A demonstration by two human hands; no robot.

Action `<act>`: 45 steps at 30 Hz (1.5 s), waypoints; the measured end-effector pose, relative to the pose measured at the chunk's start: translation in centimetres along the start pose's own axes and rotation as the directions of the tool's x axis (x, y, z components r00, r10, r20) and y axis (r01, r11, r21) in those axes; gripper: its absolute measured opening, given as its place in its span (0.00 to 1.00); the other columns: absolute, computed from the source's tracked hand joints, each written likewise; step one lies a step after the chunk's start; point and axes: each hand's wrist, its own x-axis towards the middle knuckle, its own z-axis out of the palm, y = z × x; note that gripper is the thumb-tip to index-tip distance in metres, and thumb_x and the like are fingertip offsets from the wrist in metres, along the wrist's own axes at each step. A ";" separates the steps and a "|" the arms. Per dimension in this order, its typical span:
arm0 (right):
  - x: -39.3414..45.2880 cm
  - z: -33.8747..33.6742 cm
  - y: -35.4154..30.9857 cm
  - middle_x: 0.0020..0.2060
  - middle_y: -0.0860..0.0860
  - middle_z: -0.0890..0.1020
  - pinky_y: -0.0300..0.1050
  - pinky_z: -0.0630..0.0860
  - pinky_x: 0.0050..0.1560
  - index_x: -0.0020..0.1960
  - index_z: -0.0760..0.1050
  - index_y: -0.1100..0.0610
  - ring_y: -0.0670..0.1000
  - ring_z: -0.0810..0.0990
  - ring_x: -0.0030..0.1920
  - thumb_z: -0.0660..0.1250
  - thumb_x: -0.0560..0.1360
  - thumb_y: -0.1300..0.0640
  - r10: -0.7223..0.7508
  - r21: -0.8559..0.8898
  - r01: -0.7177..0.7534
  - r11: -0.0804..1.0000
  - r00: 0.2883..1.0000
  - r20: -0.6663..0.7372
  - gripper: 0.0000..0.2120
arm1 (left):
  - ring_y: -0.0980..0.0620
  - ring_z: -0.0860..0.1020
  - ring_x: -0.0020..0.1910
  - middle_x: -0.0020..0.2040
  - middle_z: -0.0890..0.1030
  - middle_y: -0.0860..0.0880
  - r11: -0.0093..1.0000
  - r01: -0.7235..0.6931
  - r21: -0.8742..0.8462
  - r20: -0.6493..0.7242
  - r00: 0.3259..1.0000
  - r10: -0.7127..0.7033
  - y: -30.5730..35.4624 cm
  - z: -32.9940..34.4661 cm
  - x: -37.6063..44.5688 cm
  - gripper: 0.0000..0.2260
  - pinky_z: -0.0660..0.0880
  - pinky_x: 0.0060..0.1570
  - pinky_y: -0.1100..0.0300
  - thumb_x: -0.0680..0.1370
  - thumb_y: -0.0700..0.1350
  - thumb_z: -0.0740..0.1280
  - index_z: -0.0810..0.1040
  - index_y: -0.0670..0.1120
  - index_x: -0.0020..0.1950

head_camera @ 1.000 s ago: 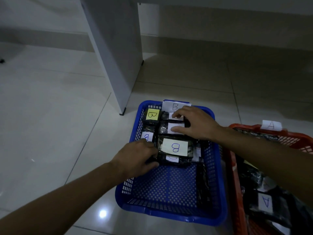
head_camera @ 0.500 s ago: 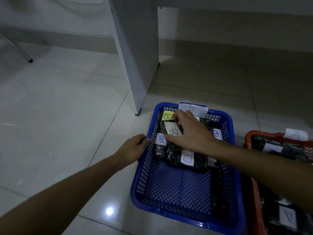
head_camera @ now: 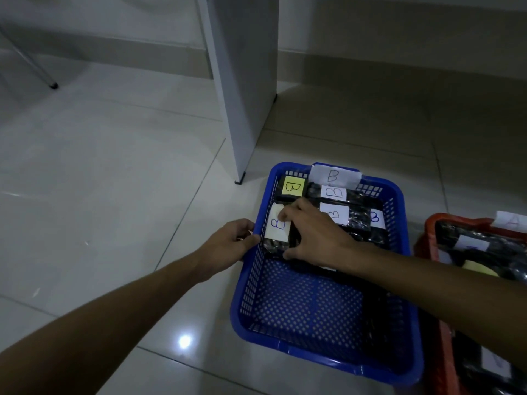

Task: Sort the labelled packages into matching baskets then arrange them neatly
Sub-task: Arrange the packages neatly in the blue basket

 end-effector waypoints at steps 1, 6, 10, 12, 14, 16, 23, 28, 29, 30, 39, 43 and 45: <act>-0.1 -0.1 -0.1 0.64 0.48 0.66 0.45 0.74 0.57 0.68 0.67 0.52 0.50 0.71 0.60 0.79 0.66 0.46 -0.028 -0.041 0.028 0.999 1.000 -0.014 0.36 | 0.50 0.81 0.51 0.51 0.81 0.49 0.999 0.005 0.044 -0.015 1.000 -0.004 -0.1 0.0 0.1 0.08 0.80 0.47 0.57 0.81 0.47 0.62 0.73 0.46 0.58; -3.3 -3.6 2.2 0.60 0.47 0.73 0.48 0.72 0.56 0.65 0.69 0.49 0.49 0.70 0.59 0.70 0.71 0.36 -0.089 -0.156 0.064 0.986 0.983 -0.159 0.28 | 0.53 0.70 0.51 0.53 0.71 0.50 0.760 -0.273 0.590 -0.266 0.823 0.502 1.5 1.7 0.8 0.22 0.68 0.48 0.59 0.77 0.52 0.67 0.66 0.44 0.66; -8.1 -6.4 6.9 0.50 0.45 0.77 0.46 0.72 0.51 0.54 0.74 0.48 0.48 0.72 0.52 0.68 0.76 0.46 0.002 -0.123 -0.031 0.992 0.972 -0.233 0.10 | 0.54 0.70 0.53 0.55 0.74 0.50 0.261 -0.707 0.657 0.336 0.585 0.738 5.2 5.9 1.3 0.18 0.73 0.52 0.56 0.75 0.51 0.68 0.70 0.49 0.62; -10.3 -6.7 8.8 0.46 0.44 0.79 0.48 0.73 0.50 0.51 0.75 0.48 0.48 0.74 0.48 0.68 0.76 0.50 0.061 -0.089 -0.085 0.992 0.967 -0.249 0.05 | 0.51 0.74 0.52 0.55 0.78 0.49 -0.095 -0.810 0.578 0.634 0.373 0.677 5.6 9.3 1.8 0.18 0.74 0.51 0.57 0.74 0.51 0.70 0.75 0.48 0.62; -12.3 -6.4 10.1 0.43 0.45 0.79 0.45 0.72 0.50 0.50 0.76 0.49 0.46 0.74 0.45 0.68 0.76 0.54 0.081 -0.071 -0.103 0.992 0.963 -0.257 0.04 | 0.48 0.77 0.50 0.55 0.79 0.48 -0.294 -0.843 0.451 0.790 0.224 0.570 5.3 12.9 1.9 0.17 0.75 0.51 0.56 0.74 0.48 0.69 0.77 0.46 0.62; -14.0 -6.0 10.8 0.43 0.45 0.79 0.39 0.68 0.47 0.51 0.76 0.50 0.45 0.74 0.44 0.68 0.76 0.55 0.080 -0.063 -0.099 0.993 0.964 -0.253 0.04 | 0.47 0.77 0.49 0.54 0.80 0.48 -0.371 -0.842 0.392 0.830 0.150 0.537 4.8 15.6 1.8 0.15 0.77 0.47 0.55 0.74 0.43 0.67 0.78 0.46 0.60; -15.1 -4.6 11.6 0.36 0.40 0.76 0.31 0.65 0.37 0.50 0.77 0.49 0.40 0.74 0.38 0.68 0.76 0.56 0.150 0.099 -0.127 0.987 0.947 -0.284 0.04 | 0.49 0.77 0.47 0.49 0.81 0.50 -0.408 -0.759 0.508 0.792 0.224 0.568 4.5 16.7 3.1 0.11 0.73 0.42 0.56 0.71 0.41 0.72 0.81 0.50 0.52; -14.4 -3.3 12.1 0.35 0.43 0.77 0.41 0.74 0.39 0.50 0.77 0.50 0.42 0.76 0.37 0.68 0.76 0.57 0.220 0.195 -0.165 0.967 0.925 -0.311 0.04 | 0.46 0.72 0.50 0.52 0.79 0.47 -0.402 -0.699 0.592 0.753 0.301 0.585 3.8 16.1 3.6 0.19 0.70 0.45 0.53 0.66 0.40 0.77 0.78 0.50 0.55; -14.2 -3.2 12.3 0.35 0.43 0.78 0.43 0.75 0.41 0.50 0.77 0.50 0.43 0.76 0.38 0.68 0.76 0.57 0.226 0.185 -0.174 0.967 0.923 -0.311 0.04 | 0.46 0.71 0.51 0.53 0.77 0.47 -0.407 -0.695 0.593 0.751 0.295 0.591 3.8 15.9 3.6 0.20 0.70 0.45 0.52 0.66 0.39 0.77 0.77 0.50 0.55; -14.0 -3.2 12.5 0.36 0.43 0.78 0.44 0.75 0.41 0.50 0.78 0.50 0.43 0.76 0.38 0.68 0.76 0.57 0.235 0.186 -0.183 0.965 0.919 -0.316 0.04 | 0.46 0.70 0.51 0.54 0.76 0.46 -0.408 -0.690 0.598 0.744 0.287 0.604 4.0 15.5 3.5 0.21 0.70 0.45 0.52 0.65 0.39 0.76 0.75 0.50 0.55; -12.3 -5.5 10.8 0.47 0.50 0.85 0.37 0.74 0.38 0.60 0.75 0.52 0.38 0.81 0.38 0.65 0.80 0.52 0.385 0.684 -0.301 0.665 0.922 0.031 0.10 | 0.45 0.76 0.45 0.46 0.81 0.48 -0.144 -0.585 0.798 0.392 0.321 0.862 7.7 10.6 4.9 0.09 0.67 0.46 0.52 0.75 0.44 0.63 0.70 0.49 0.54; -11.6 -5.7 10.1 0.48 0.61 0.84 0.43 0.80 0.38 0.62 0.72 0.55 0.51 0.82 0.41 0.71 0.76 0.59 0.412 0.871 -0.345 0.350 0.892 0.188 0.17 | 0.45 0.76 0.43 0.45 0.82 0.49 -0.052 -0.576 0.816 0.319 0.373 0.871 8.4 10.6 5.7 0.07 0.64 0.44 0.53 0.75 0.45 0.61 0.72 0.48 0.53; -11.5 -5.6 10.0 0.46 0.59 0.85 0.45 0.82 0.43 0.63 0.70 0.57 0.53 0.84 0.41 0.72 0.75 0.62 0.458 0.897 -0.332 0.290 0.872 0.175 0.19 | 0.46 0.76 0.44 0.44 0.83 0.50 -0.010 -0.591 0.806 0.301 0.397 0.867 8.5 10.8 5.8 0.09 0.67 0.44 0.54 0.76 0.45 0.60 0.77 0.48 0.53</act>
